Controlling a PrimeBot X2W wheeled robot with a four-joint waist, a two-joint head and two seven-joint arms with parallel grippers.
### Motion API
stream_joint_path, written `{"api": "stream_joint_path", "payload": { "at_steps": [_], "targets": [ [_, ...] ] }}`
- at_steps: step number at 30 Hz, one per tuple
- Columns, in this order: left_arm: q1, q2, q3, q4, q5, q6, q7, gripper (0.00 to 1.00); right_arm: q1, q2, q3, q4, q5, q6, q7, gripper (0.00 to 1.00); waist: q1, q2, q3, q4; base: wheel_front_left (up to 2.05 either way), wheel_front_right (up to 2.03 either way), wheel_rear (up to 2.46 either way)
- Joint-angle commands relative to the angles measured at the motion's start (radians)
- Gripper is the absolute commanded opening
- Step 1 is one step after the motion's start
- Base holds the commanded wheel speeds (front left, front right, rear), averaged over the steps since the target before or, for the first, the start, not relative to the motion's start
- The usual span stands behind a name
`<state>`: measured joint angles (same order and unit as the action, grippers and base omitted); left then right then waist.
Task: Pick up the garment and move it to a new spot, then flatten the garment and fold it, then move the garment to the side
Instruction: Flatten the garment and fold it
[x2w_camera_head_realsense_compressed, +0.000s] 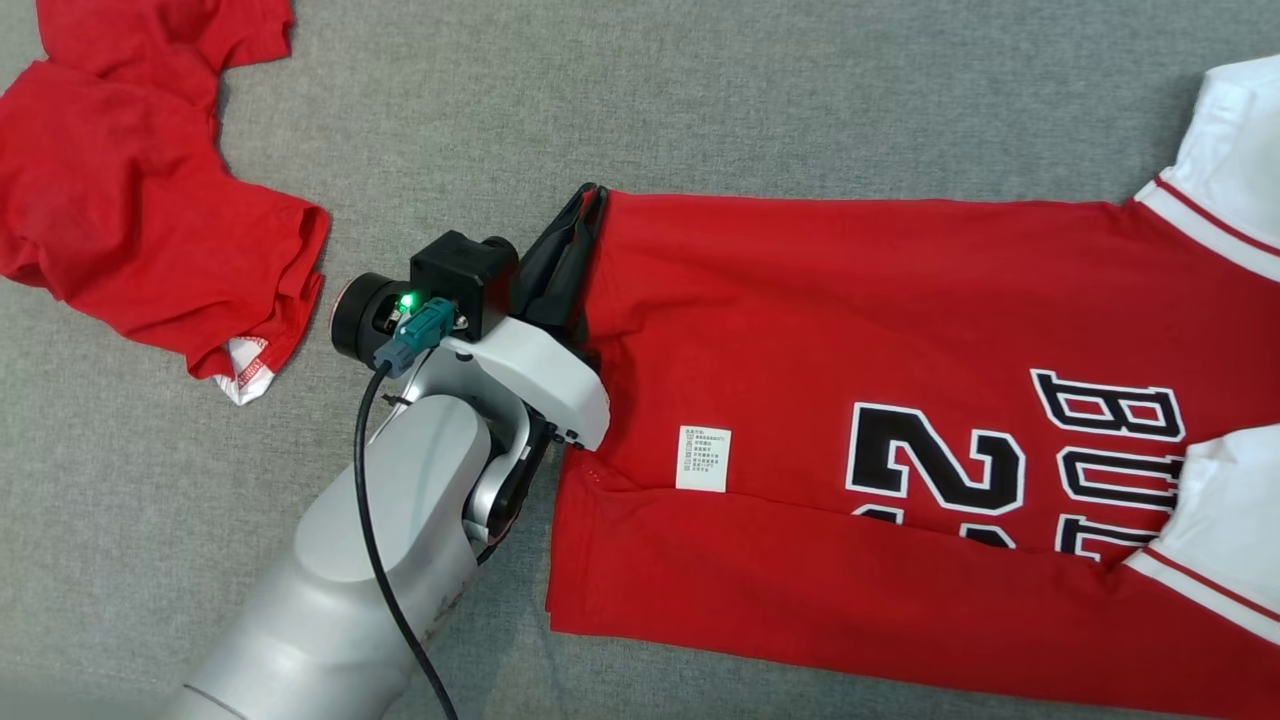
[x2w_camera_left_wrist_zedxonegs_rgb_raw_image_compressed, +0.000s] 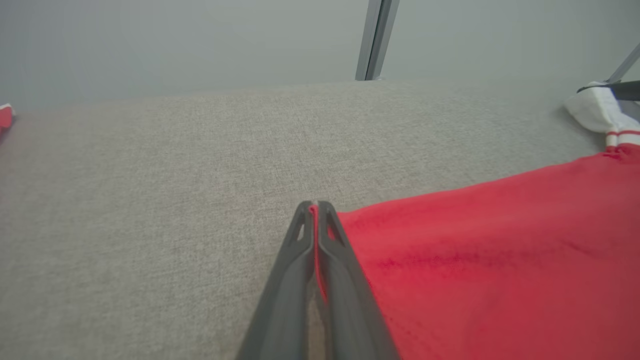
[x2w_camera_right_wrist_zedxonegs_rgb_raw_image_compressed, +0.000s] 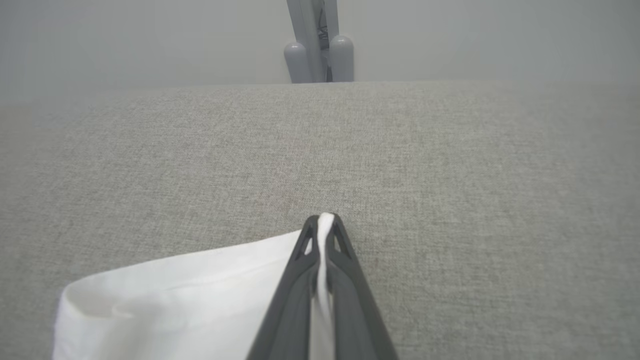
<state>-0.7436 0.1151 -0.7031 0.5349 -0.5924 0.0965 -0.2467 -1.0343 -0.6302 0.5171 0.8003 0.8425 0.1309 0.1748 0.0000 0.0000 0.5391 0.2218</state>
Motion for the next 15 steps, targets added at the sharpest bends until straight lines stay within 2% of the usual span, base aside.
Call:
{"api": "stream_joint_path", "payload": {
  "at_steps": [1,9,15],
  "targets": [
    [-0.009,0.010,0.004,0.004,-0.007,-0.001,-0.001,0.00,0.006,-0.006,0.005,-0.004,0.009,0.000,-0.015,0.00,0.0000,0.0000,-0.008,-0.006,0.00,0.00,0.00],
    [0.021,0.030,0.018,0.019,-0.019,-0.001,-0.007,0.00,0.042,-0.011,0.061,-0.057,0.078,0.000,-0.167,0.00,0.0000,0.0000,-0.071,-0.048,0.00,0.00,0.00],
    [0.057,0.067,0.032,0.020,-0.033,0.008,-0.010,0.00,0.114,-0.022,0.100,-0.128,0.148,0.000,-0.255,0.00,0.0000,0.0000,-0.133,-0.094,0.00,0.00,0.00]
  ]
}}
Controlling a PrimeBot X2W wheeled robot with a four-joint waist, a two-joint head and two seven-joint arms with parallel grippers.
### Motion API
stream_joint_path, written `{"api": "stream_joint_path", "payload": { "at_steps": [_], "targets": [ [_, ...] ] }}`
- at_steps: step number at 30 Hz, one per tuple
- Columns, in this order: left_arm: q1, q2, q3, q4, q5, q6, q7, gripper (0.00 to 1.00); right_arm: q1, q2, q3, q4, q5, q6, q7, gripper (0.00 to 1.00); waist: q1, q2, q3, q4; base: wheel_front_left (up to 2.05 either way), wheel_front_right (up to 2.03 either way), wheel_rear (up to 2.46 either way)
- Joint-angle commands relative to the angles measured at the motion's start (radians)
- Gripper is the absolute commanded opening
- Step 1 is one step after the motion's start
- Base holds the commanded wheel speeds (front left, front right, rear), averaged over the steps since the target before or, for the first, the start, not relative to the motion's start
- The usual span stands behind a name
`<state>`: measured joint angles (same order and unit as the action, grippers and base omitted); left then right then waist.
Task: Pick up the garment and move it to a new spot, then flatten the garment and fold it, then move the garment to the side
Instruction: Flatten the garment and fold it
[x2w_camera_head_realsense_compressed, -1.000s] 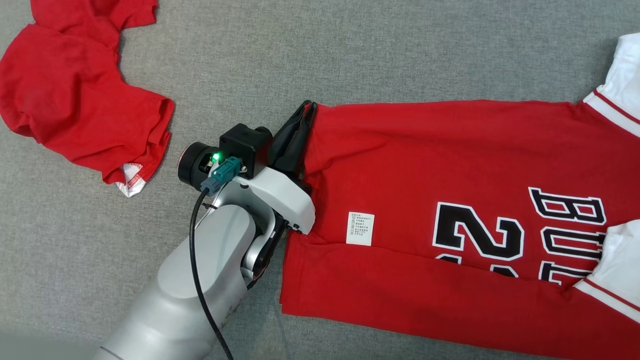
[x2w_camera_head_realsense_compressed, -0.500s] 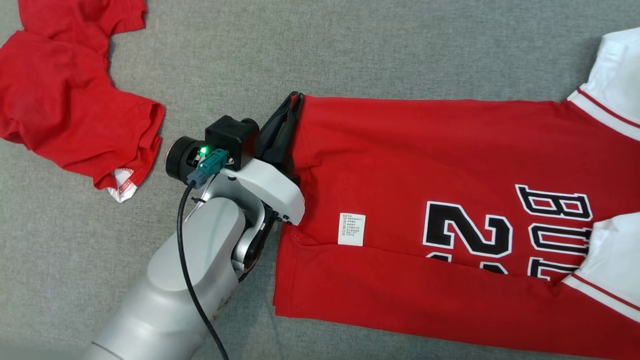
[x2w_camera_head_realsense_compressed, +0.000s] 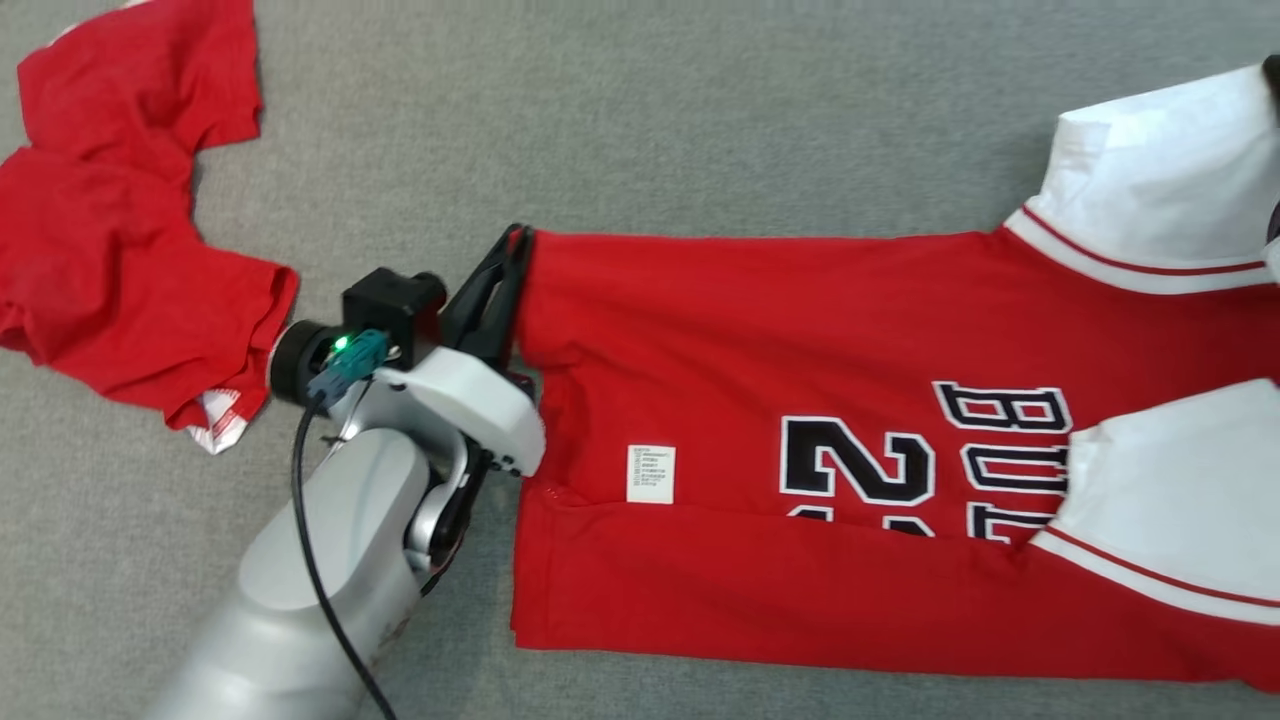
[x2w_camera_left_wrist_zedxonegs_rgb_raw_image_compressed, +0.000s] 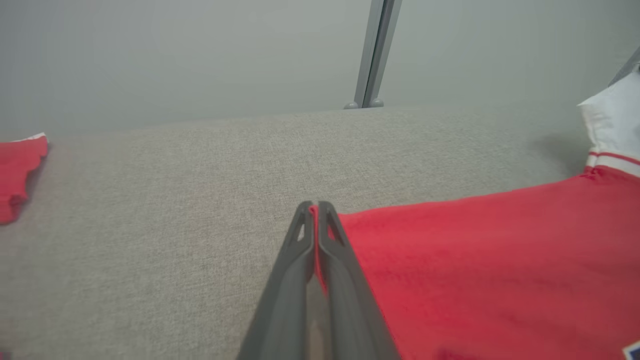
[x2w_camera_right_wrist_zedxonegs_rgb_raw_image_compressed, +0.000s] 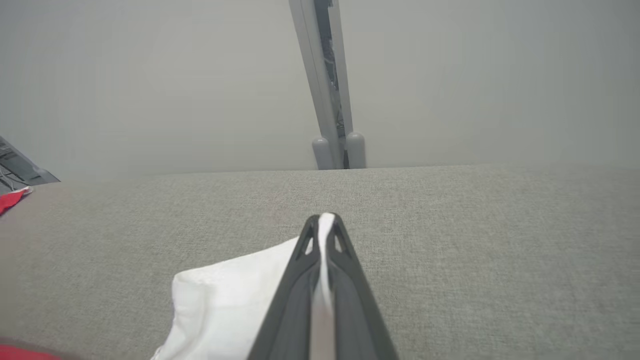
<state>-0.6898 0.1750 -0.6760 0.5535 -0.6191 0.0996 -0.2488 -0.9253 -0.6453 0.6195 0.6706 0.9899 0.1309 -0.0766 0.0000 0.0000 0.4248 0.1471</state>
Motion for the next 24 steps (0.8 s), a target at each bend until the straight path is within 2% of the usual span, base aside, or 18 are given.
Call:
{"api": "stream_joint_path", "payload": {
  "at_steps": [1,5,13,24],
  "targets": [
    [0.012,0.014,0.008,0.001,-0.008,0.007,-0.008,0.00,0.019,-0.005,0.002,-0.009,0.014,0.000,-0.014,0.00,0.0000,0.0000,-0.030,-0.028,0.00,0.00,0.00],
    [0.056,0.050,0.020,-0.012,-0.020,0.017,-0.004,0.00,0.083,-0.008,0.030,-0.061,0.055,0.000,-0.062,0.00,0.0000,0.0000,-0.079,-0.071,0.00,0.00,0.00],
    [0.115,0.093,0.012,-0.053,-0.029,0.024,0.020,0.00,0.161,-0.026,0.041,-0.129,0.101,0.000,-0.134,0.00,0.0000,0.0000,-0.135,-0.112,0.00,0.00,0.00],
    [0.174,0.143,-0.022,-0.125,-0.015,0.028,0.064,0.00,0.280,-0.069,0.043,-0.216,0.160,0.000,-0.127,0.00,0.0000,0.0000,-0.182,-0.129,0.00,0.00,0.00]
  ]
}}
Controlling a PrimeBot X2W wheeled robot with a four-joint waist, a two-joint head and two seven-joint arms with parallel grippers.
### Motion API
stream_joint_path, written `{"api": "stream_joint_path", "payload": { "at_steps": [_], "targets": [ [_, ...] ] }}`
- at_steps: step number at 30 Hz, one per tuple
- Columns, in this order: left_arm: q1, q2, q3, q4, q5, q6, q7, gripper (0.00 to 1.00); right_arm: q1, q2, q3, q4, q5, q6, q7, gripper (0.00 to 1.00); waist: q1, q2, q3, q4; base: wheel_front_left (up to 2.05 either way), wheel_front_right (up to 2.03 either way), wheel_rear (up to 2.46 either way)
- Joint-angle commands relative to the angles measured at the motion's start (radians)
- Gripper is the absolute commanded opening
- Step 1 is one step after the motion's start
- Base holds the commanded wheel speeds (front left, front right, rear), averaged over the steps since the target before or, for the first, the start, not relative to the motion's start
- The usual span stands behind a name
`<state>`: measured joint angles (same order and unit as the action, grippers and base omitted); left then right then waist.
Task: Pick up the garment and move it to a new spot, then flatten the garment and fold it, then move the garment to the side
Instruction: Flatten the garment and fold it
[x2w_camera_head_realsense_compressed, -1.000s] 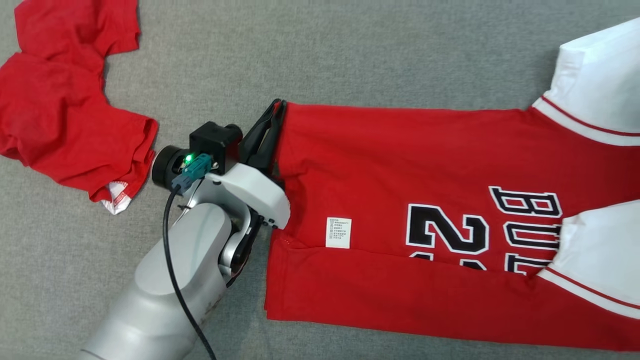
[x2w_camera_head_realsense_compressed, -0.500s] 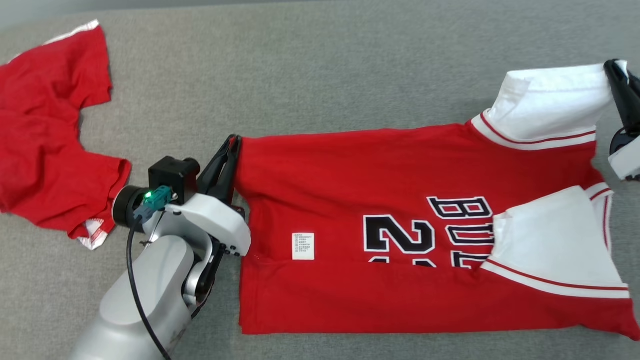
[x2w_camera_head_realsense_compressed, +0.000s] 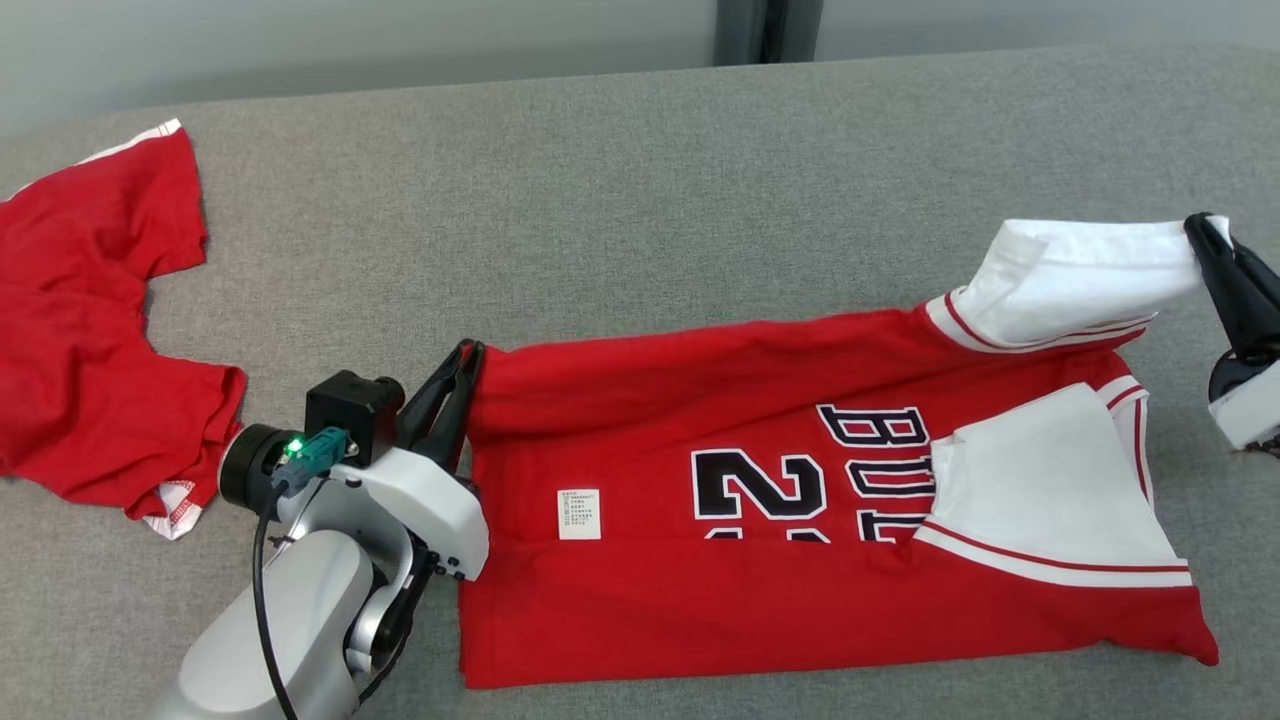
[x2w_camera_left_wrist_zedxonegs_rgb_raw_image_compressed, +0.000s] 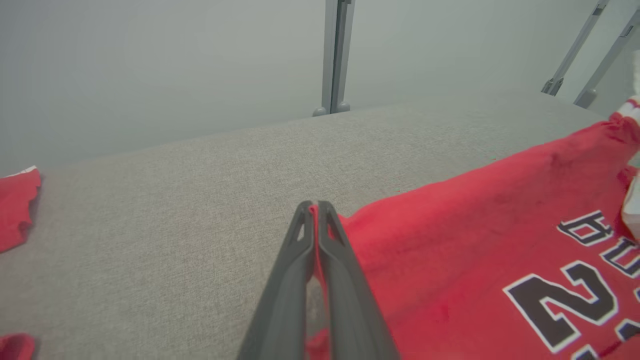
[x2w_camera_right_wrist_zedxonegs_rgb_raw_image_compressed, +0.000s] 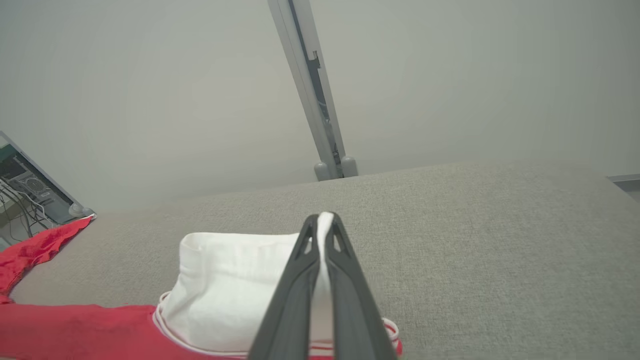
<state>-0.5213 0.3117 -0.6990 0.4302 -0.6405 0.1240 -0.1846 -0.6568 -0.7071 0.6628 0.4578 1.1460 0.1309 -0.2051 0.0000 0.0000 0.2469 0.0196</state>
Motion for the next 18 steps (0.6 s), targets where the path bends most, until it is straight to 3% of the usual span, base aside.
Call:
{"api": "stream_joint_path", "payload": {
  "at_steps": [1,18],
  "targets": [
    [0.013,0.015,-0.004,-0.010,0.008,0.005,0.007,0.00,0.023,-0.011,0.000,-0.010,0.011,0.000,0.005,0.00,0.0000,0.0000,-0.009,-0.003,0.00,0.00,0.00],
    [0.126,0.109,-0.063,-0.128,0.015,-0.002,0.076,0.00,0.193,-0.049,0.002,-0.119,0.122,0.000,0.112,0.00,0.0000,0.0000,-0.041,-0.001,0.00,0.00,0.00]
  ]
}}
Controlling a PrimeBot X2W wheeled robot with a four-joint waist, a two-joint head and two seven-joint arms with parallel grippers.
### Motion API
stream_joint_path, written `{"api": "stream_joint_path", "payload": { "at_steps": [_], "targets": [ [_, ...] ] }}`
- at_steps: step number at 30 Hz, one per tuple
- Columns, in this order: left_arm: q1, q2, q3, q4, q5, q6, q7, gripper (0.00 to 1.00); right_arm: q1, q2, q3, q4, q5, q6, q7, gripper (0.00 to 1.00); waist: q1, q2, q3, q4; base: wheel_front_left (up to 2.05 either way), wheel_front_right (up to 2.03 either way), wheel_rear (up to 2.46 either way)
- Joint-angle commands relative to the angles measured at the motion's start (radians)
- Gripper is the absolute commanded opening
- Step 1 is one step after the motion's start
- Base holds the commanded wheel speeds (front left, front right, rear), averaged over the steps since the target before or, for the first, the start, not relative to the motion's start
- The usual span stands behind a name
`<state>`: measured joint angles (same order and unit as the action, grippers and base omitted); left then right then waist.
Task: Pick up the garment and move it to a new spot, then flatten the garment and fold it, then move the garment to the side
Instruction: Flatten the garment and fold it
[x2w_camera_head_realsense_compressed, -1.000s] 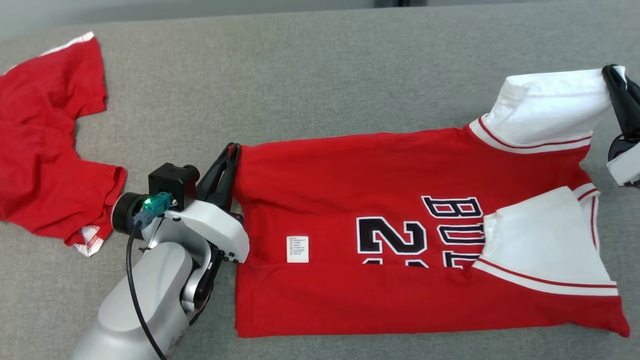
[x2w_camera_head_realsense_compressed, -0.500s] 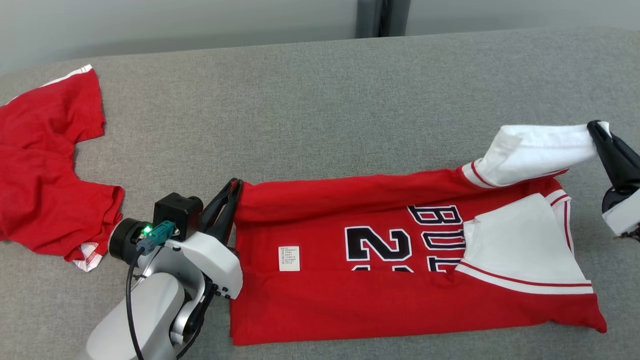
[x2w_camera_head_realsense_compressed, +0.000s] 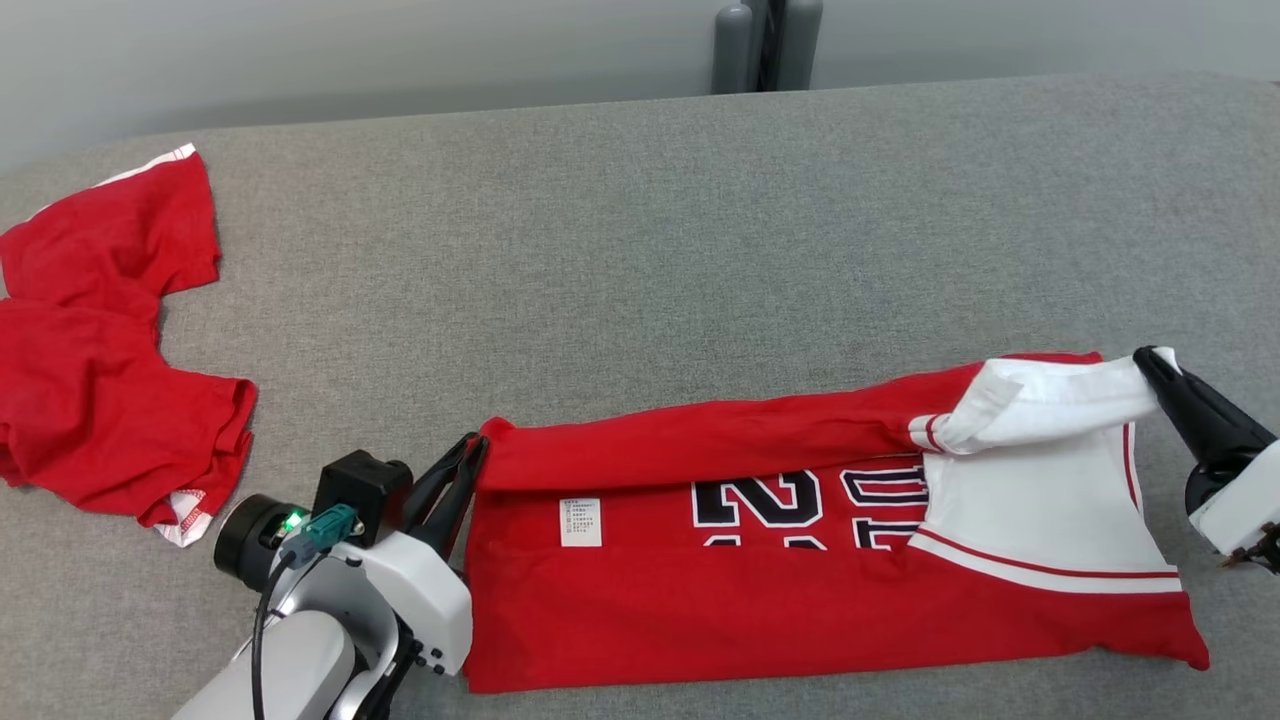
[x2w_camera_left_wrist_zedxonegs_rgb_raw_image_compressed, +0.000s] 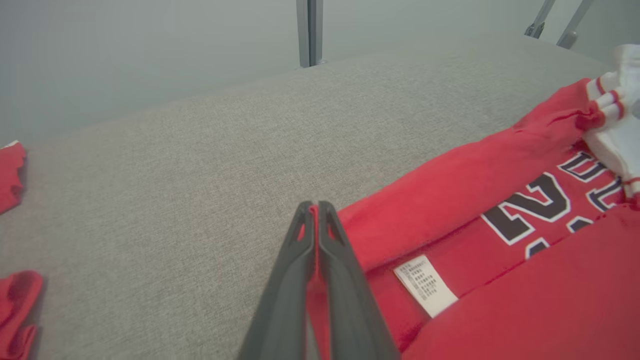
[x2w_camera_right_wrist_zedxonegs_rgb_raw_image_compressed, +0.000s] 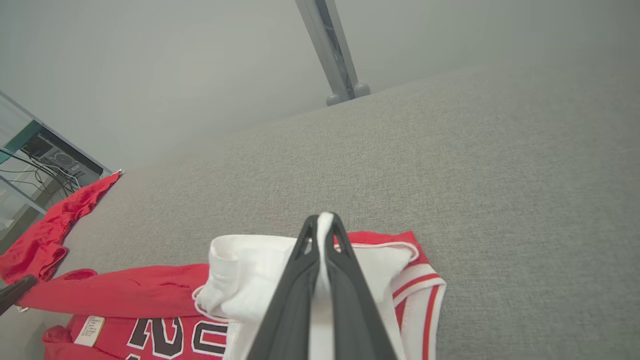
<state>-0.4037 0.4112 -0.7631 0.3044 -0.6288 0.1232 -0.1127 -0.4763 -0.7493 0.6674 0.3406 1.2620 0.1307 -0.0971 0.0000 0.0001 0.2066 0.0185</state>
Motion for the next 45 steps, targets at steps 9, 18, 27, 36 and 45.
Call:
{"api": "stream_joint_path", "payload": {
  "at_steps": [9,18,27,36,45],
  "targets": [
    [0.034,0.036,-0.041,-0.029,0.019,-0.014,0.036,0.00,0.082,-0.038,-0.017,-0.049,0.042,0.000,0.042,0.00,0.0000,-0.0001,-0.007,-0.001,0.00,0.00,0.00],
    [0.058,0.057,-0.067,-0.055,0.019,-0.008,0.066,0.00,0.155,-0.072,-0.011,-0.116,0.098,0.000,0.125,0.42,0.0000,-0.0001,-0.011,-0.009,0.00,0.00,0.00],
    [0.087,0.071,-0.075,-0.079,-0.003,0.012,0.118,1.00,0.222,-0.145,-0.014,-0.120,0.155,0.000,0.277,1.00,0.0000,-0.0001,-0.019,-0.020,0.00,0.00,0.00],
    [0.086,0.094,-0.061,-0.118,-0.013,0.043,0.141,1.00,0.205,-0.132,-0.099,-0.075,0.097,0.000,0.235,1.00,0.0000,-0.0001,-0.026,-0.019,0.00,0.00,0.00],
    [0.080,0.029,0.055,-0.133,-0.067,0.111,-0.011,1.00,0.184,-0.020,-0.218,-0.095,-0.057,0.000,0.021,1.00,0.0000,-0.0001,-0.042,-0.019,0.00,0.00,0.00]
  ]
}}
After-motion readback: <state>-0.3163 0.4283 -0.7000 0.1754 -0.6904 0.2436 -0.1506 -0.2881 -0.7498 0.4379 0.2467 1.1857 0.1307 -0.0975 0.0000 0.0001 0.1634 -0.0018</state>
